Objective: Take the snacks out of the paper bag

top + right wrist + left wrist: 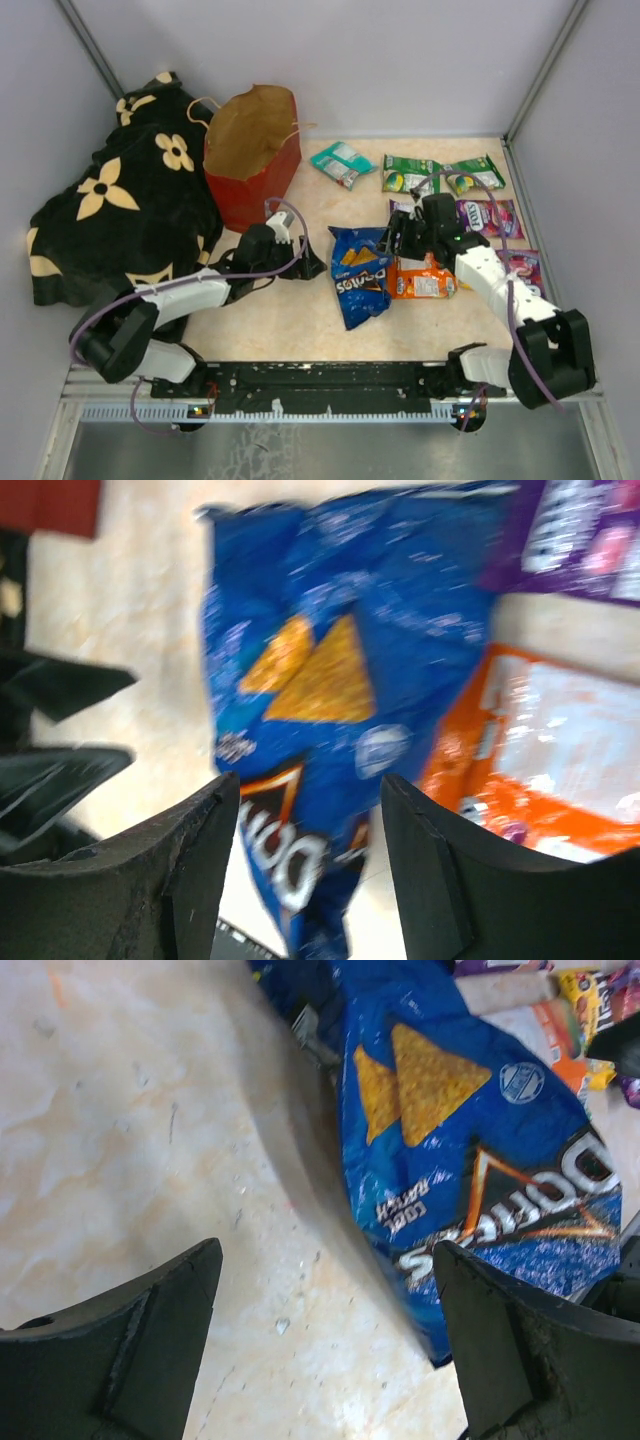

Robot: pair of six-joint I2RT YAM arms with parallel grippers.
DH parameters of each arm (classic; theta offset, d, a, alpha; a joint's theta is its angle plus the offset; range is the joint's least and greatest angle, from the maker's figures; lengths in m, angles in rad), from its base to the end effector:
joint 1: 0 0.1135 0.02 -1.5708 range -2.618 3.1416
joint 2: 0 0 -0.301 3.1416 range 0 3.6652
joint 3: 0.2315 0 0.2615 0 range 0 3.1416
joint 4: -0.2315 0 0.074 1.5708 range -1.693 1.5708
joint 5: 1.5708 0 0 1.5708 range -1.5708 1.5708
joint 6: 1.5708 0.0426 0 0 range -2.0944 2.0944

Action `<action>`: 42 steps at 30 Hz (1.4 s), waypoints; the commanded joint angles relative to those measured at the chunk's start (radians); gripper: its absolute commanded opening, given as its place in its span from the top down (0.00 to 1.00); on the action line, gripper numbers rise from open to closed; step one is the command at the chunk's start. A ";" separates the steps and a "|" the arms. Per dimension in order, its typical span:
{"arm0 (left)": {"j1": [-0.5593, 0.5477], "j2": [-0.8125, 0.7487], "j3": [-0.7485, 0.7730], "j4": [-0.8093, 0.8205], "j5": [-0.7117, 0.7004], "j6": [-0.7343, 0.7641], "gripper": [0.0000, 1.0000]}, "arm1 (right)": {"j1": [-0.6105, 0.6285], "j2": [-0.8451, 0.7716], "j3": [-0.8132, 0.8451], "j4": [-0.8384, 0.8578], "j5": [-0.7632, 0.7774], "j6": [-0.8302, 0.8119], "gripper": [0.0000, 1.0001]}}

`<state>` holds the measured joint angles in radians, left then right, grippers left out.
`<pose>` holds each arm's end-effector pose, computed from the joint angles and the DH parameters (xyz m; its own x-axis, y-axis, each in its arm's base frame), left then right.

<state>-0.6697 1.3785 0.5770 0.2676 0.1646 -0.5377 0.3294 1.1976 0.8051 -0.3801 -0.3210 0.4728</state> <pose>0.2172 -0.1808 0.2088 -0.7129 -0.0799 -0.6967 0.4166 0.7509 -0.5125 0.2325 0.0937 0.2720 -0.8252 0.1746 -0.5373 -0.1628 0.8372 0.5222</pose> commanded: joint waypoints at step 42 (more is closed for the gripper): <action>-0.077 -0.104 0.226 0.118 -0.011 0.121 1.00 | -0.022 -0.175 -0.026 0.315 -0.083 0.048 1.00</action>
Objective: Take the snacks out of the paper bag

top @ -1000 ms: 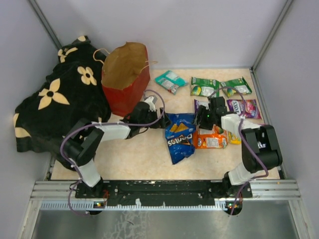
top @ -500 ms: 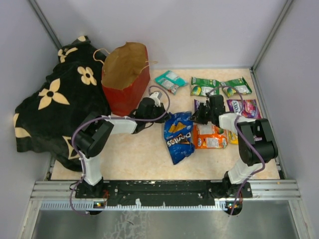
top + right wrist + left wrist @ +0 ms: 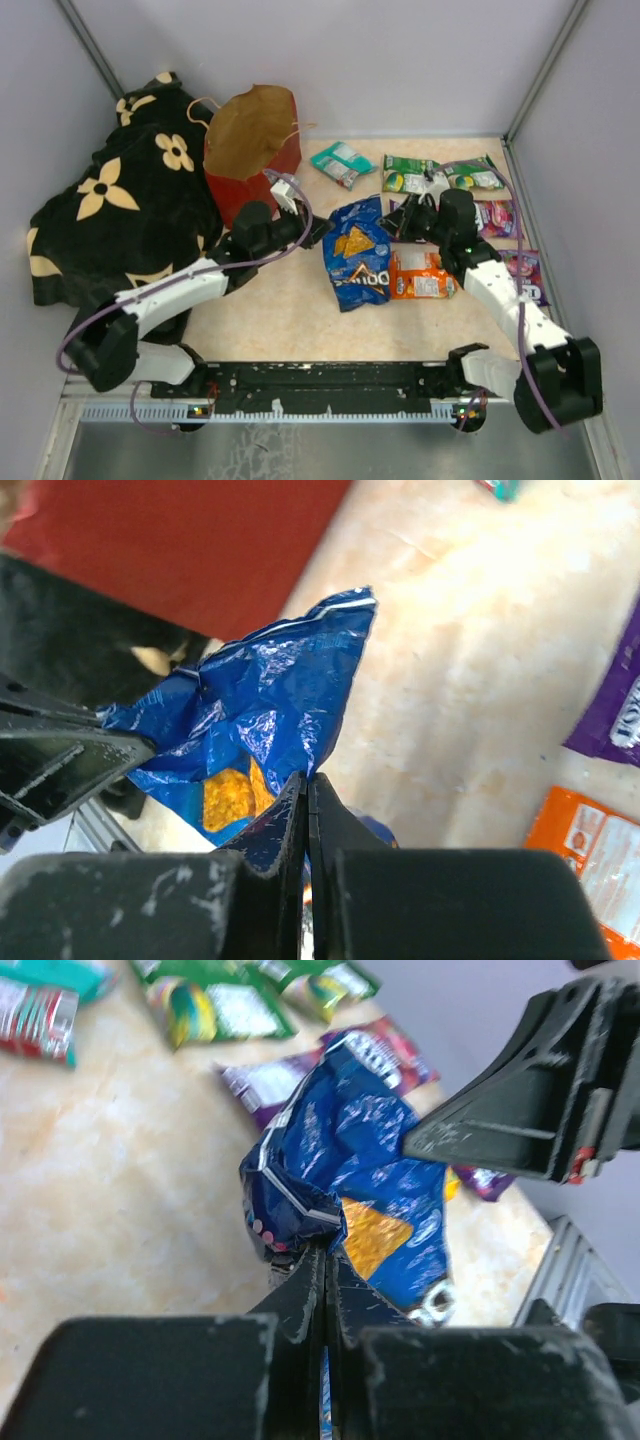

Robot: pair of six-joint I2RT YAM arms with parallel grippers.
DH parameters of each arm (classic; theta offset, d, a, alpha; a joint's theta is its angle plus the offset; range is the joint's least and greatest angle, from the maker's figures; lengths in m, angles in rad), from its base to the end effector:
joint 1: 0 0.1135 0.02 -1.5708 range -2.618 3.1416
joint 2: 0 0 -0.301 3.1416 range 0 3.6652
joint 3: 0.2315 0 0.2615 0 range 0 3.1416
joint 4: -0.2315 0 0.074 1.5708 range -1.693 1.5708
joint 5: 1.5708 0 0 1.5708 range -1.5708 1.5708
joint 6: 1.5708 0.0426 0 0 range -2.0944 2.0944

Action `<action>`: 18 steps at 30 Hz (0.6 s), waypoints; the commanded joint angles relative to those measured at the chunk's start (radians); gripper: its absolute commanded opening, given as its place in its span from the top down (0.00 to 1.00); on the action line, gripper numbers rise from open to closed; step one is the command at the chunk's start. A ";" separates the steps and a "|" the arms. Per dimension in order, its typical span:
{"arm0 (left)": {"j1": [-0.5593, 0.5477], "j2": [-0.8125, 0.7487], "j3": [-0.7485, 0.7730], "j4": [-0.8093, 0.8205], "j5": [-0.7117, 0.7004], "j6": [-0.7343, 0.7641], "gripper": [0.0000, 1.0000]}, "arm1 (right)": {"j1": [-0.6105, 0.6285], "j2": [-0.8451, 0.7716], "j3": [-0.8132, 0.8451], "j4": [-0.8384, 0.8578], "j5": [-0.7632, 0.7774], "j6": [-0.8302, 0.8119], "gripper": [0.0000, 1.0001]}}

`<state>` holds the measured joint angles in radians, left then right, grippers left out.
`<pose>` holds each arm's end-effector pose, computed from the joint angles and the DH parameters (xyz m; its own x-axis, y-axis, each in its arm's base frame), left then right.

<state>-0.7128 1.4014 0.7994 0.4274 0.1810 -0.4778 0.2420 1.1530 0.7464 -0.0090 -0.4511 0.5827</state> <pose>0.2425 -0.2197 0.2954 -0.4742 -0.1880 -0.8601 0.6299 0.6101 -0.4806 0.2462 0.0799 0.2977 -0.6590 0.3474 -0.6670 -0.2877 0.7030 0.6504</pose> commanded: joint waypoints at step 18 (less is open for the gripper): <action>-0.044 -0.603 0.025 -0.358 -0.163 0.303 1.00 | 0.138 -0.541 -0.055 -0.109 0.065 -0.111 1.00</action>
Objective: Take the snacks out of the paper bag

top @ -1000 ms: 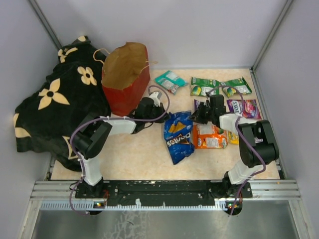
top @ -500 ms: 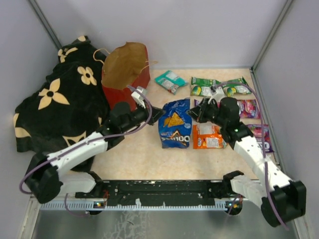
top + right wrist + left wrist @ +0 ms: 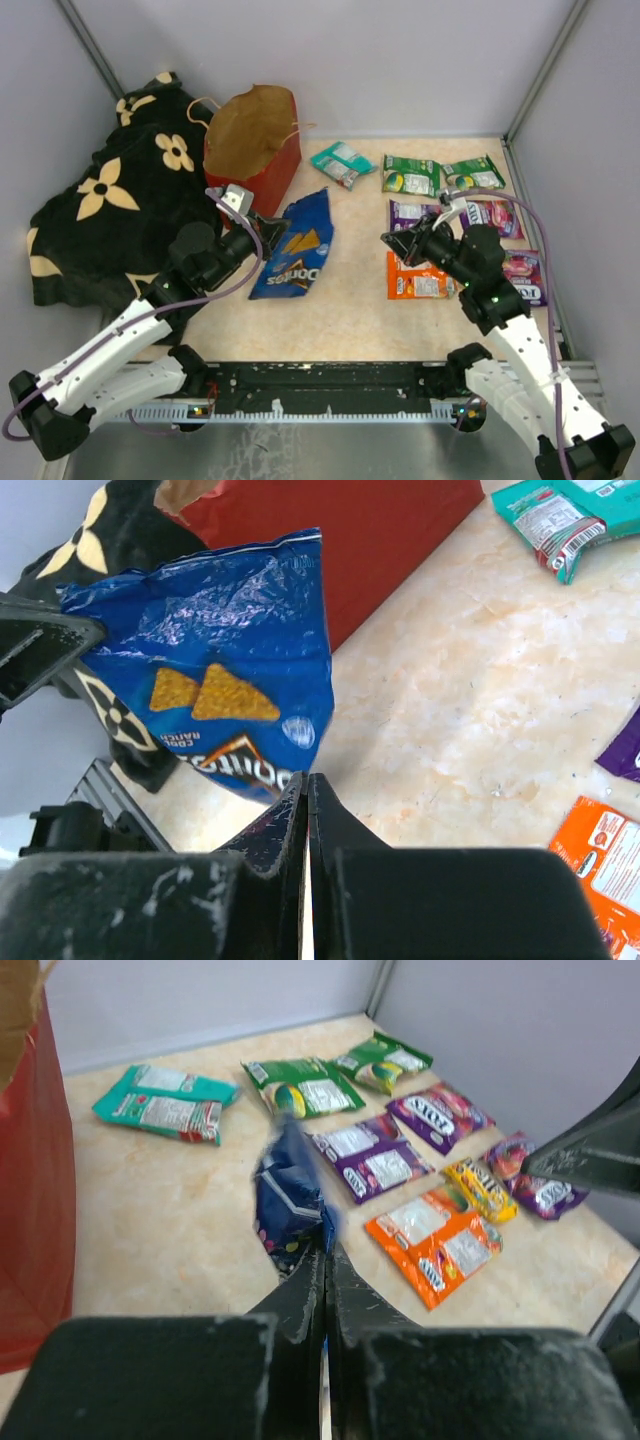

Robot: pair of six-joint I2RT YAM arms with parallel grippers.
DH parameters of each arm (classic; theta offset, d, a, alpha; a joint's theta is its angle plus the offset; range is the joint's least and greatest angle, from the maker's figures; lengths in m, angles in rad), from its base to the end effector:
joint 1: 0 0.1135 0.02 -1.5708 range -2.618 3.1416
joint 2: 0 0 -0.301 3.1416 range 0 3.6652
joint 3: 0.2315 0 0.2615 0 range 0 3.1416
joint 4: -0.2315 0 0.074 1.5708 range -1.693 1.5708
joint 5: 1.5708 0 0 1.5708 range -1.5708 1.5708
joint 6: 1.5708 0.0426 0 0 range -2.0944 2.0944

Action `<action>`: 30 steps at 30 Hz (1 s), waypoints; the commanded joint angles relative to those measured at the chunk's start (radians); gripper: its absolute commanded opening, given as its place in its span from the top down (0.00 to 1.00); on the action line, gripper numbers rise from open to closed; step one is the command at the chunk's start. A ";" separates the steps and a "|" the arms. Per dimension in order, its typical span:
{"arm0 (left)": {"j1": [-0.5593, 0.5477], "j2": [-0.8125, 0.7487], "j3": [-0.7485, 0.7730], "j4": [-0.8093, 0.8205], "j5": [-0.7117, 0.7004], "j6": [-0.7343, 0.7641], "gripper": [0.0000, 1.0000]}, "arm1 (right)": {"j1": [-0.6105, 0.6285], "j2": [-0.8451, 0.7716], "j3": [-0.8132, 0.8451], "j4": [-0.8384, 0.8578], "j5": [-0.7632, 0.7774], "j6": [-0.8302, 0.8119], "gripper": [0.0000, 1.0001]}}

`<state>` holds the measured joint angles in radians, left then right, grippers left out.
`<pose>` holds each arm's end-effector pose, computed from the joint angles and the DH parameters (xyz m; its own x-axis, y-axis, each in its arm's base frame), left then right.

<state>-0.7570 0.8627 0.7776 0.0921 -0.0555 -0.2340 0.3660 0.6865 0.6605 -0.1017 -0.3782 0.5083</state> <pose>0.1466 -0.1353 0.3811 -0.1447 -0.1818 -0.9726 0.6290 0.7419 -0.2322 0.1399 0.0705 0.3432 -0.4322 0.3187 -0.8436 -0.5314 0.6657 0.5238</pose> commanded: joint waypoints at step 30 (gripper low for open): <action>0.001 -0.106 0.077 -0.157 0.263 0.174 1.00 | 0.024 0.819 0.047 1.813 -0.770 0.865 1.00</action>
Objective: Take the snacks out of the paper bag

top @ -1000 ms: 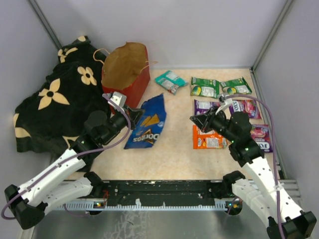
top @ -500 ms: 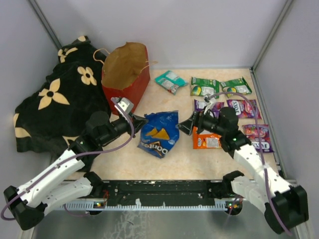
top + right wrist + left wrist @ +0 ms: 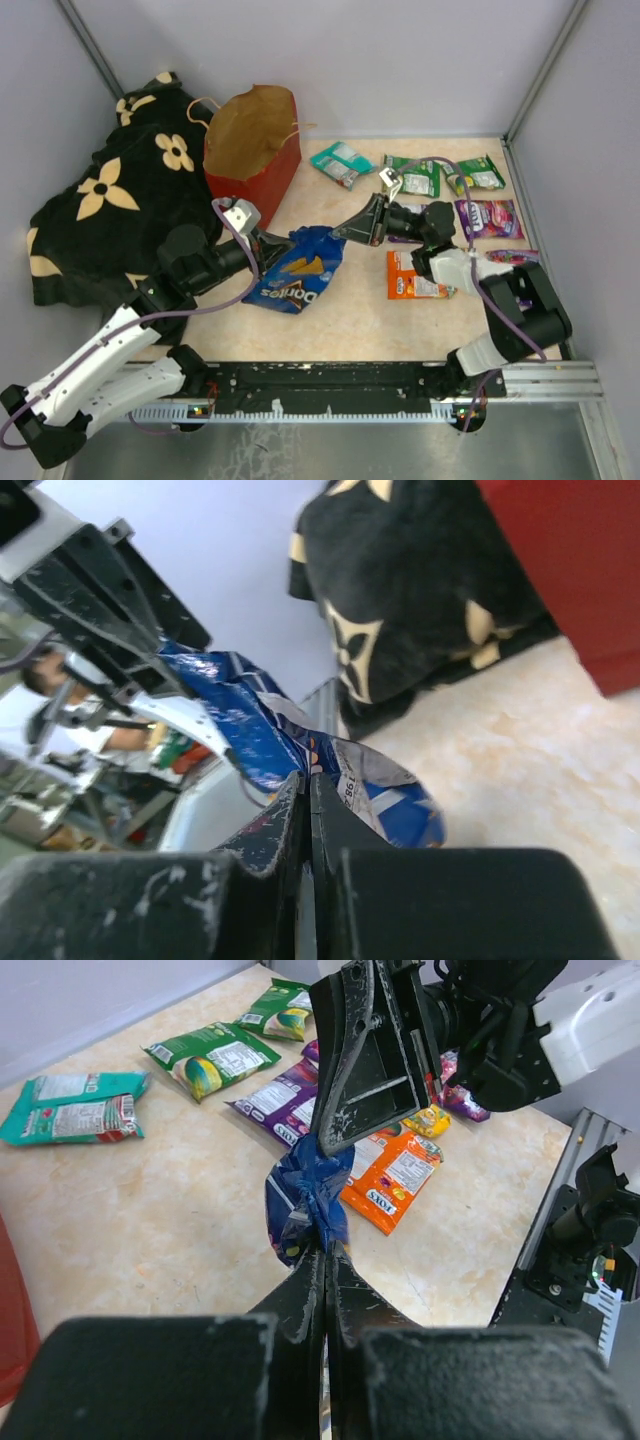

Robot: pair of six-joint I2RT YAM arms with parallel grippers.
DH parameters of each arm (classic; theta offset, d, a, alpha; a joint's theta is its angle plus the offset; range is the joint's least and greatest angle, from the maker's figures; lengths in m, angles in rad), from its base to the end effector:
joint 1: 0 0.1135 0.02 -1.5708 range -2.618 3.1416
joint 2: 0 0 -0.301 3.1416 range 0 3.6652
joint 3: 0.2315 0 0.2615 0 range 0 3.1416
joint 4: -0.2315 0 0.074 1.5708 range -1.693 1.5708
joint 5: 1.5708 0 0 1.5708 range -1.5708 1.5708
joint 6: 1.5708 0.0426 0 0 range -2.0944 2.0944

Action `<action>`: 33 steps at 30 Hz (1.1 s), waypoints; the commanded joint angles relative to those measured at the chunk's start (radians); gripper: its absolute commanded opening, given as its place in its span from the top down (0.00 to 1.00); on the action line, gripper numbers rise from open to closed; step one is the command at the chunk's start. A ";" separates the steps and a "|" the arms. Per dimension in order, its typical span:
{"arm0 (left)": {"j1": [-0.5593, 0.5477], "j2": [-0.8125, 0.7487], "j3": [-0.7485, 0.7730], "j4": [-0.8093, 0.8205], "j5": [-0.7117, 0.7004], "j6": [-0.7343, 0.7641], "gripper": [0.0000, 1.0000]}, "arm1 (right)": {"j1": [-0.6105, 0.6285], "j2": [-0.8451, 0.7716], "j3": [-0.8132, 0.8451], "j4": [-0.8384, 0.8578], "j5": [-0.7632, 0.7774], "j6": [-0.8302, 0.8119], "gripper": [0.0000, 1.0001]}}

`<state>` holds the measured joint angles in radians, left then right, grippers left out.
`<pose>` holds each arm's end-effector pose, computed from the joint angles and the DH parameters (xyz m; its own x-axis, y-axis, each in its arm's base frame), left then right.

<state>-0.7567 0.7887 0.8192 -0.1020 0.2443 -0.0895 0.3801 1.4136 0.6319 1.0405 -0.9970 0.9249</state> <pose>0.1205 -0.1280 0.3865 -0.1269 0.0006 -0.9919 0.8336 0.5421 -0.1064 0.2557 0.1407 0.2989 -0.6198 0.2192 -0.7535 -0.7648 0.0463 0.6426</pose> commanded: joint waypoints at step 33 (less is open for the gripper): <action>0.062 -0.021 0.214 0.133 0.253 0.085 1.00 | 0.163 -0.608 0.604 -1.245 0.284 -0.624 1.00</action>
<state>-0.6922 0.8509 1.0683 -0.0463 0.4061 0.0189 0.5396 0.9115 1.2606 -0.3099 -0.5930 0.2581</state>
